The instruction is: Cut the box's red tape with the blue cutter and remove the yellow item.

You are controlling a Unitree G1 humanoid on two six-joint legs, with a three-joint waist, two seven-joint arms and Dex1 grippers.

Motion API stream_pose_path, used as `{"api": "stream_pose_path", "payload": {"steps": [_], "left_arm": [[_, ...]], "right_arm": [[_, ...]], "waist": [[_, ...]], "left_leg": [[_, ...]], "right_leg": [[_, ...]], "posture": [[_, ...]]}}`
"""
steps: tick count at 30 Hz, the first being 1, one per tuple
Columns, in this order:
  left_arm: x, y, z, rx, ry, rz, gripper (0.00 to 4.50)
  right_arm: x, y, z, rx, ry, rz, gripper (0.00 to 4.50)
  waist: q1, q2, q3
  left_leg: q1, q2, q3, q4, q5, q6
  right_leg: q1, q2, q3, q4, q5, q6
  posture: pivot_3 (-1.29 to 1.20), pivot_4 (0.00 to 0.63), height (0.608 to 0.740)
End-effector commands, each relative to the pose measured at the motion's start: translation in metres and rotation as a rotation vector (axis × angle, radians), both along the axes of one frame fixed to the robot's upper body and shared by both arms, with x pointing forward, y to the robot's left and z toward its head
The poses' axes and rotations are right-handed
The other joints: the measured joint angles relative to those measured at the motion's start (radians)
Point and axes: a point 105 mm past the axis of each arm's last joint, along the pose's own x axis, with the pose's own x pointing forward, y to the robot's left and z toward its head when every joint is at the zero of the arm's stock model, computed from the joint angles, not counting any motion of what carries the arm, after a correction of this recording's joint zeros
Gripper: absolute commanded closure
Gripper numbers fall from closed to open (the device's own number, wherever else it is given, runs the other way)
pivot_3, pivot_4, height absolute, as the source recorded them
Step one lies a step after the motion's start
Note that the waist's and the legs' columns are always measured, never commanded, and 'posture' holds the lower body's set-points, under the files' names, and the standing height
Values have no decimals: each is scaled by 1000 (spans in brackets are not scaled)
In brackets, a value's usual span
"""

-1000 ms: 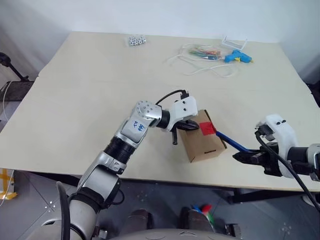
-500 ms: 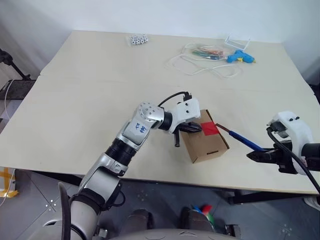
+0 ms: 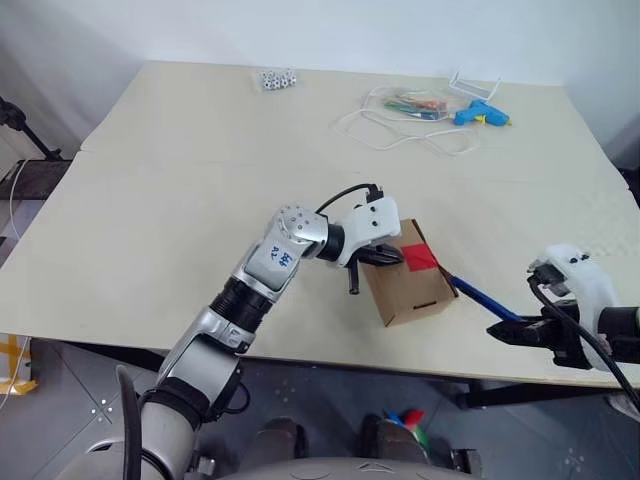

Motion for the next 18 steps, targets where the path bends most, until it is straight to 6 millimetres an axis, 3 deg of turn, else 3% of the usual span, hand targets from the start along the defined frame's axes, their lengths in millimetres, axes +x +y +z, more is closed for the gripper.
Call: {"api": "stream_pose_path", "payload": {"steps": [1, 9, 18], "left_arm": [[-3, 4, -25, 68, 70, 9, 4500], [-4, 5, -24, 72, 66, 5, 4500], [-3, 5, -22, 71, 63, 14, 4500]], "right_arm": [[8, -5, 33, 0, -84, 5, 4335], [21, -2, 55, -19, -141, 13, 4335], [41, 7, 38, 2, -182, -28, 4335]], "waist": [[0, 0, 0], [-4, 1, 0], [-5, 1, 0]], "left_leg": [[0, 0, 0, 0, 0, 0], [0, 0, -1, -1, 0, 0], [-1, 0, -1, -1, 0, -1]], "right_leg": [[0, 0, 0, 0, 0, 0], [-1, -2, 0, -1, 0, 0], [-1, -1, -1, -2, 0, 0]], "posture": [[0, 150, 740], [0, 150, 740], [0, 150, 740]]}}
